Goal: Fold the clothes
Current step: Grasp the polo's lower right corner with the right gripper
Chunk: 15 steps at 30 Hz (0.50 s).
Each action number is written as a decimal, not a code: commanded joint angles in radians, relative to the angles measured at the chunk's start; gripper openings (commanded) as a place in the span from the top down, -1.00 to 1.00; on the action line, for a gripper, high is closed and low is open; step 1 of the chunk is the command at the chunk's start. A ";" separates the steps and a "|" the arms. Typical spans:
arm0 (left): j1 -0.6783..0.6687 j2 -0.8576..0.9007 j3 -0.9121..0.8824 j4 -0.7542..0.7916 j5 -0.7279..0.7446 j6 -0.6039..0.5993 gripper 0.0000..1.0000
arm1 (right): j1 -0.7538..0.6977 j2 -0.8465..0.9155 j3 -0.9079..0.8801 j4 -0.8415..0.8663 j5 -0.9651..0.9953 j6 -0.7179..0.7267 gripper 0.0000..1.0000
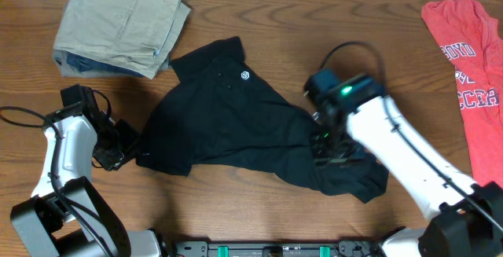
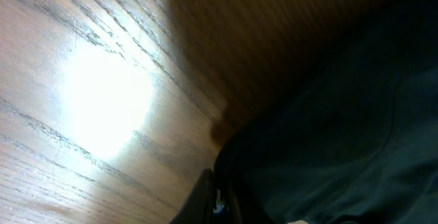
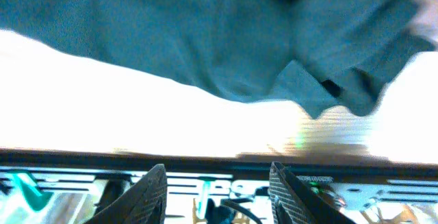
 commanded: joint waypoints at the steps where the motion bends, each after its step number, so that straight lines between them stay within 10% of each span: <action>1: 0.002 -0.013 -0.005 -0.006 -0.002 0.024 0.88 | 0.070 -0.016 -0.038 0.032 0.007 0.087 0.07; 6: 0.002 -0.014 -0.005 -0.006 -0.004 0.036 0.88 | 0.079 -0.016 -0.037 0.031 0.069 0.089 -0.03; 8: 0.002 -0.014 -0.005 -0.007 -0.010 0.039 0.88 | 0.053 -0.016 -0.037 0.029 0.102 0.089 -0.98; 15: 0.002 -0.014 -0.005 -0.006 -0.010 0.043 0.88 | -0.118 -0.016 -0.047 0.095 0.165 0.050 -0.98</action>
